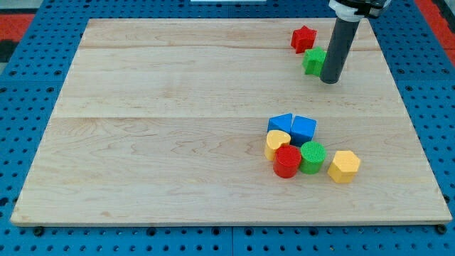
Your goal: Point your arm to the right of the yellow hexagon
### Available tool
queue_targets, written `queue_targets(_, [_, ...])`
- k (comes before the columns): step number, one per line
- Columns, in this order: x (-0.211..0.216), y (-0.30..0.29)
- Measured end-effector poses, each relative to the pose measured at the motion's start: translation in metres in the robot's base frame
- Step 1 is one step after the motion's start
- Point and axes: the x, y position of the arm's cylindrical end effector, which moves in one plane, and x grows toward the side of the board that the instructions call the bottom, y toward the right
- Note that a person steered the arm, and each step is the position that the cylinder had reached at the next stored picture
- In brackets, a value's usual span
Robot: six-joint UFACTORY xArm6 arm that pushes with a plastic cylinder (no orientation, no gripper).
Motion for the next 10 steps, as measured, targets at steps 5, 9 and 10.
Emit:
queue_targets(5, [-0.021,-0.033])
queue_targets(9, [0.038,-0.012])
queue_targets(10, [0.112,0.018])
